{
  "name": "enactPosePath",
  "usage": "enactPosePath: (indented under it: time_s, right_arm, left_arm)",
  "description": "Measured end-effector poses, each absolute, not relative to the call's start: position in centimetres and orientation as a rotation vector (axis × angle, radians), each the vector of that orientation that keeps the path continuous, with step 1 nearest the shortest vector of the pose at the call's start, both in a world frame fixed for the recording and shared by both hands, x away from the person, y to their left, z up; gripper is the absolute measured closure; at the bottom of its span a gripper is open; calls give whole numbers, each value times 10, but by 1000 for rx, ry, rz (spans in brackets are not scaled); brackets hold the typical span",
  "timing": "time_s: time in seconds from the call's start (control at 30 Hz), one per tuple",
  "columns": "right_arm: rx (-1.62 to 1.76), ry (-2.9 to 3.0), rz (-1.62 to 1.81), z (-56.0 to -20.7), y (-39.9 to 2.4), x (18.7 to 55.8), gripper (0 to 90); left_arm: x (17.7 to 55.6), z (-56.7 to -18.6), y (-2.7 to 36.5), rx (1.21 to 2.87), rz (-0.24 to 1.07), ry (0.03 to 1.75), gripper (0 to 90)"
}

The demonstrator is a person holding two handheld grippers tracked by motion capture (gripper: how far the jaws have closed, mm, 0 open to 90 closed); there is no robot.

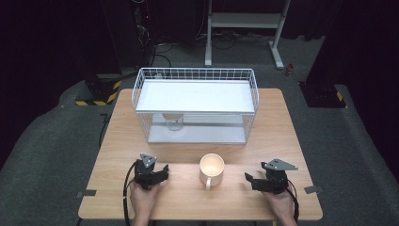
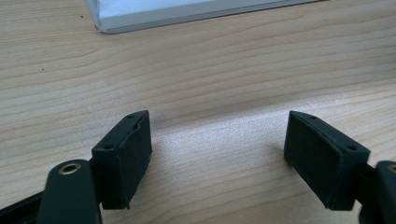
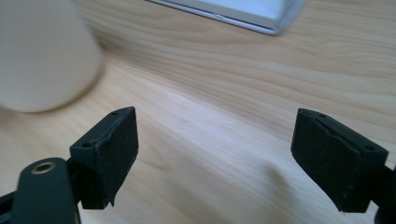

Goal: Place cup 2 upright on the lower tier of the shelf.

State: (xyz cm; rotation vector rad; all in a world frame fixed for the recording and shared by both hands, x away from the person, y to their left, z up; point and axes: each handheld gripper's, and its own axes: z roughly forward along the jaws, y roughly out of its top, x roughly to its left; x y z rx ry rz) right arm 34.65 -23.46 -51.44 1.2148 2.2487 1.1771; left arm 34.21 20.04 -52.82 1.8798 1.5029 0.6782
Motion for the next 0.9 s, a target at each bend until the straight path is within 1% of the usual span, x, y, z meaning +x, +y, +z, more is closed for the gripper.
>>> enactPosePath:
  time_s: [0.13, 0.3, 0.5, 0.9]
  right_arm:
    - [1157, 2266, 1297, -509, -225, 339, 124]
    - [1080, 2295, 1361, -500, -210, 335, 106]
    - [1029, 2311, 1453, -493, -194, 335, 94]
    - [898, 2357, 1482, -476, -165, 339, 94]
  left_arm:
    - [342, -528, 200, 1880, 678, 1502, 234]
    - [342, -528, 200, 1880, 678, 1502, 233]
    - [342, -528, 200, 1880, 677, 1502, 233]
    - [342, -528, 200, 1880, 677, 1503, 233]
